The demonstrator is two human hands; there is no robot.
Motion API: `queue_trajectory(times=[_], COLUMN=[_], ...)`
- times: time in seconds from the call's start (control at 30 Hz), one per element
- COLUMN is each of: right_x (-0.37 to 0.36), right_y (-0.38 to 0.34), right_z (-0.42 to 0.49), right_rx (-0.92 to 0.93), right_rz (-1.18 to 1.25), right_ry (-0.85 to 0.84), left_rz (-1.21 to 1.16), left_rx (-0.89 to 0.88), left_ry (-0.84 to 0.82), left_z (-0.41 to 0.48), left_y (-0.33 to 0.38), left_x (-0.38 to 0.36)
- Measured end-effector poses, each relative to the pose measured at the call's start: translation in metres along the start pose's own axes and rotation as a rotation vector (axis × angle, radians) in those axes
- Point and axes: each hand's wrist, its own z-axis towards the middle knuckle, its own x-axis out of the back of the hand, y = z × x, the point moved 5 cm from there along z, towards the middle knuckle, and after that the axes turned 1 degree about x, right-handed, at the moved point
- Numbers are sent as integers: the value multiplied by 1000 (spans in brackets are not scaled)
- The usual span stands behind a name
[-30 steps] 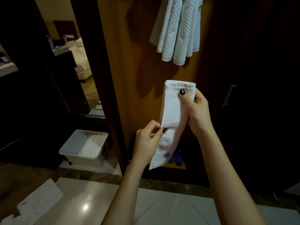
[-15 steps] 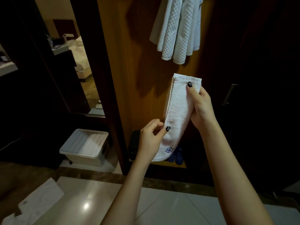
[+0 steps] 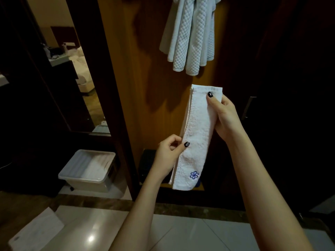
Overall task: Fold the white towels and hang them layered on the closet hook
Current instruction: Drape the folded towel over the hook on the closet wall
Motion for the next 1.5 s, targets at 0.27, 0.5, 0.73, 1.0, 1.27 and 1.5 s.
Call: queue_trajectory(times=[0.27, 0.5, 0.73, 1.0, 1.27, 1.5], right_x=[10, 26, 47, 56, 54, 62], right_y=[-1, 7, 15, 24, 35, 35], right_z=[15, 18, 18, 18, 18, 14], right_rx=[70, 40, -10, -13, -36, -12], right_rz=[-68, -8, 64, 126, 157, 202], right_ry=[119, 252, 383, 467, 525, 577], left_rz=[171, 74, -1, 90, 99, 128], left_rx=[63, 141, 121, 26, 288, 277], left_ry=[-78, -19, 87, 173, 149, 120], left_z=[-4, -10, -17, -28, -28, -29], left_y=[-30, -49, -59, -57, -78, -89], left_x=[-13, -14, -11, -11, -12, -14])
